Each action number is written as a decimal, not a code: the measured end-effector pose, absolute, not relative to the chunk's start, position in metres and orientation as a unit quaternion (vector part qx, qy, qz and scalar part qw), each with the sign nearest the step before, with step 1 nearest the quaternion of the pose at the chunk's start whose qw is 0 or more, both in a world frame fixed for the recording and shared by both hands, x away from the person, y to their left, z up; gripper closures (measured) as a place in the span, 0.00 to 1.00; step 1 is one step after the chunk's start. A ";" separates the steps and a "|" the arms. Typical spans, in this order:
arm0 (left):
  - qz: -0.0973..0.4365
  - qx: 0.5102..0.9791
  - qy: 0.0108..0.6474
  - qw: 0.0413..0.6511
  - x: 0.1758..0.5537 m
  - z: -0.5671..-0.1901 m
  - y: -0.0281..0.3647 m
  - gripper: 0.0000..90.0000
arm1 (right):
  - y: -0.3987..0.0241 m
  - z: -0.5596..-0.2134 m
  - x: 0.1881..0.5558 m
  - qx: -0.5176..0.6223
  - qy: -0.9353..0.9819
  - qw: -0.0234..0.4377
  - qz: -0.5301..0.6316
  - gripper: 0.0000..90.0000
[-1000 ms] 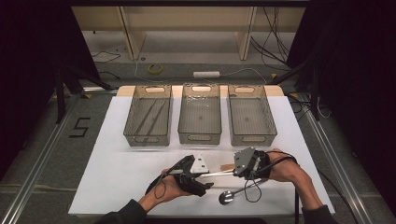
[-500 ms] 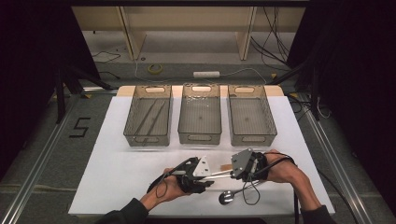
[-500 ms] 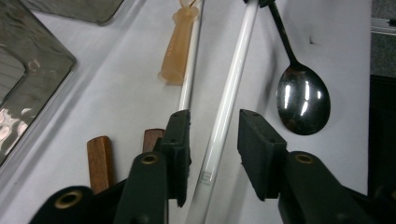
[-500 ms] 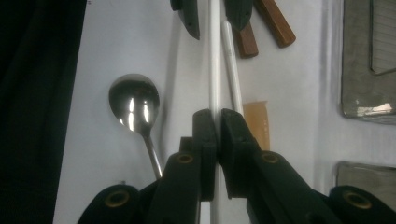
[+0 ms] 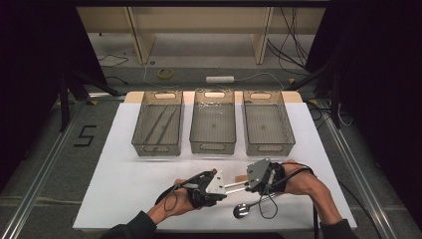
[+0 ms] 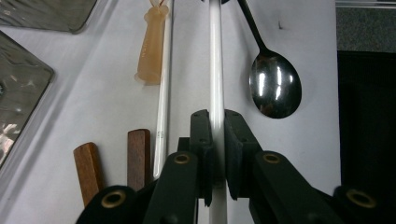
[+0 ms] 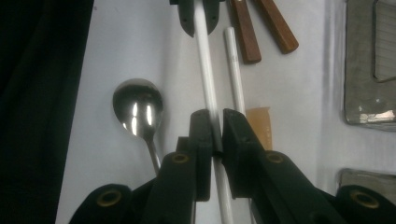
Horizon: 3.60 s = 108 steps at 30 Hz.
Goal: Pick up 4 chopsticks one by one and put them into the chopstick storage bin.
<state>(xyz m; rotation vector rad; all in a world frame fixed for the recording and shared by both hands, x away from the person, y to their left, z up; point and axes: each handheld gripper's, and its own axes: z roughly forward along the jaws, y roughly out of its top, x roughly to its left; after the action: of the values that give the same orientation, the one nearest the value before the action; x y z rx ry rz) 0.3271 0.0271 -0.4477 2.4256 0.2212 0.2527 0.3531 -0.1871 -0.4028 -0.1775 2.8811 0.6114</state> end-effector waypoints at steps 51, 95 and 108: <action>0.180 0.850 0.336 0.363 0.397 -0.403 0.150 0.92 | -0.247 -0.421 0.317 0.321 0.778 0.157 0.517 0.32; 0.207 0.757 0.534 0.315 0.502 -0.427 0.218 0.91 | -0.235 -0.424 0.300 0.307 0.789 0.139 0.514 0.29; 0.198 0.750 0.529 0.343 0.488 -0.421 0.211 0.47 | -0.236 -0.423 0.300 0.307 0.788 0.140 0.516 0.29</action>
<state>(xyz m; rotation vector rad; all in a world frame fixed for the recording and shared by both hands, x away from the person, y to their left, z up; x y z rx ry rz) 0.4880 0.2108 -0.4206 1.9496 1.3752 0.5141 0.3005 -0.2361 -0.4230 0.8870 2.2750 1.4897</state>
